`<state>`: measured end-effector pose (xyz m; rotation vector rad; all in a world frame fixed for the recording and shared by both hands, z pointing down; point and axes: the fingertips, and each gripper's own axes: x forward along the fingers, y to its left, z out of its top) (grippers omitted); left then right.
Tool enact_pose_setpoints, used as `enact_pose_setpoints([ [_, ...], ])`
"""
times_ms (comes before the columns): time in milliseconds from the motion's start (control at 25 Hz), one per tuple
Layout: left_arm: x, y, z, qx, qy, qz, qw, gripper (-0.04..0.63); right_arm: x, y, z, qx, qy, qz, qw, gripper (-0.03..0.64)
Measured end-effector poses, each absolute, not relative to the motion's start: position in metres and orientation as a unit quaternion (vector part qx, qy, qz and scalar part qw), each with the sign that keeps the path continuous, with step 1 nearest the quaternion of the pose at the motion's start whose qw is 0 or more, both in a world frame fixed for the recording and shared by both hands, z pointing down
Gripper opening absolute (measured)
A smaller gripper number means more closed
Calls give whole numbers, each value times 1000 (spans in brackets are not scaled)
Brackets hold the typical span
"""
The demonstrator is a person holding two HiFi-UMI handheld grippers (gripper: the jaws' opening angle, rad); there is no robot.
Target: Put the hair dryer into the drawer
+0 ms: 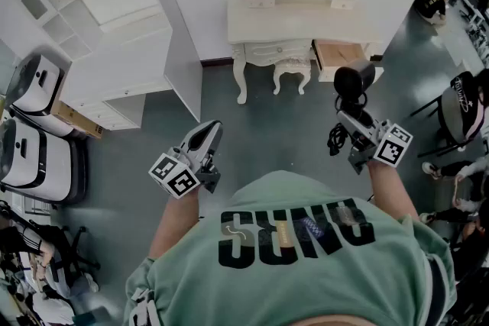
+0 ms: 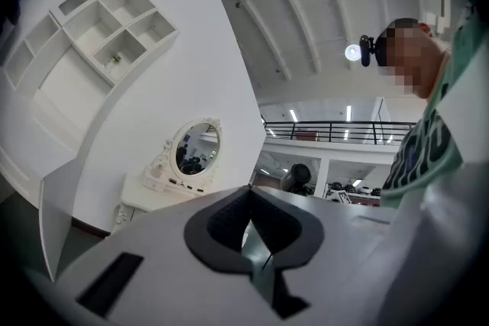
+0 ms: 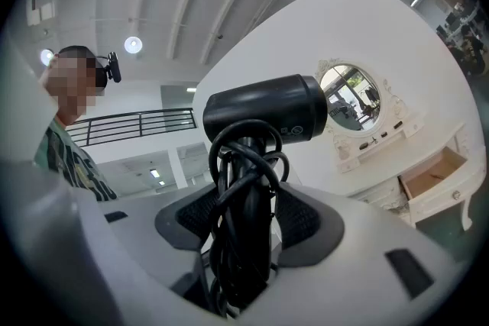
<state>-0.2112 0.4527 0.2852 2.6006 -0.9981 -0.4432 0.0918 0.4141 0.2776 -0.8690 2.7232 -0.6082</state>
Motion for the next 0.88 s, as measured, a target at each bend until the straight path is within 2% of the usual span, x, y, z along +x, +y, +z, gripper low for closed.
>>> enact_pose_setpoints([
  [600, -180, 447, 280, 916, -344, -142, 151, 9, 121, 416, 274, -302, 925, -202, 109, 218],
  [880, -132, 447, 280, 911, -355, -146, 153, 9, 171, 419, 273, -292, 929, -201, 105, 219],
])
